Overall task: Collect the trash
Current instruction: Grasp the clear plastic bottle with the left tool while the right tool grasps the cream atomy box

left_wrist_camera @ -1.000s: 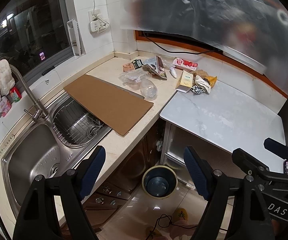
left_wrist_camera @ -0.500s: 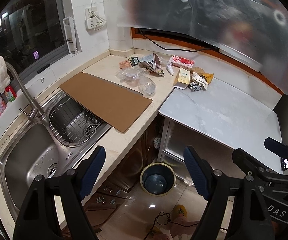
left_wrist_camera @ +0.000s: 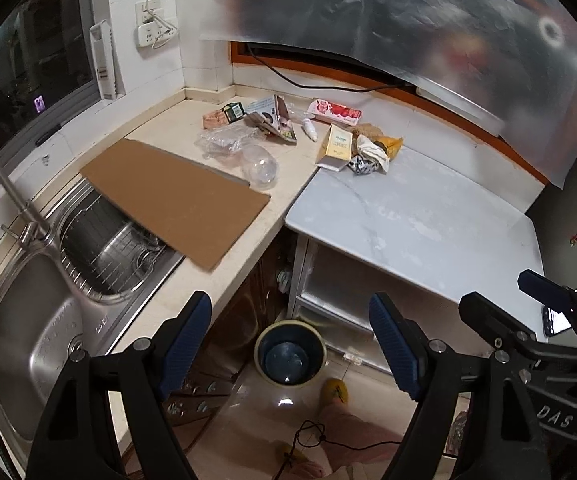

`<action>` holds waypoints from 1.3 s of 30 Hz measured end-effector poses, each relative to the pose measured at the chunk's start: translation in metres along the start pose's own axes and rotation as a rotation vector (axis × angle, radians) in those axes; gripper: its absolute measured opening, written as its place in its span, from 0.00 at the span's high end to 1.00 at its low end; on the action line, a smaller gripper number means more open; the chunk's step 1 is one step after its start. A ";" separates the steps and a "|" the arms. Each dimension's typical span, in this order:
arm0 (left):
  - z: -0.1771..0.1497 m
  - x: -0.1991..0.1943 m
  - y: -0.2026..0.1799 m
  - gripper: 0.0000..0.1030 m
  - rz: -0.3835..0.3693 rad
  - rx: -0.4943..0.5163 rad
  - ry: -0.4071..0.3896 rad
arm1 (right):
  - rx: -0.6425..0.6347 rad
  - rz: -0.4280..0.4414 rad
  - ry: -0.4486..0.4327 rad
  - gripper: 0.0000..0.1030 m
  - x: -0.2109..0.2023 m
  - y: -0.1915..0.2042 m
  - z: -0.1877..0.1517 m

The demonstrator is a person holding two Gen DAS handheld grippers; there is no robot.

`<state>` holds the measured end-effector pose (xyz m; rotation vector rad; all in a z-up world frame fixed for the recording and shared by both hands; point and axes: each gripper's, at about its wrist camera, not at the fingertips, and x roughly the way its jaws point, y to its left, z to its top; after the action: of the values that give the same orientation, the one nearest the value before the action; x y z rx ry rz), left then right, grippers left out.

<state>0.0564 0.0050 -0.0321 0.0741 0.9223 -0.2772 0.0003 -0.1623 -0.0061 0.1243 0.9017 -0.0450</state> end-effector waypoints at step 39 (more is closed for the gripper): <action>0.207 0.347 0.078 0.35 0.113 -0.352 0.434 | 0.149 0.277 0.471 0.30 0.398 -0.082 0.250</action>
<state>0.4357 -0.0285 -0.1869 -0.1444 1.3809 0.0129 0.4342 -0.2701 -0.1721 0.4097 1.3438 0.1823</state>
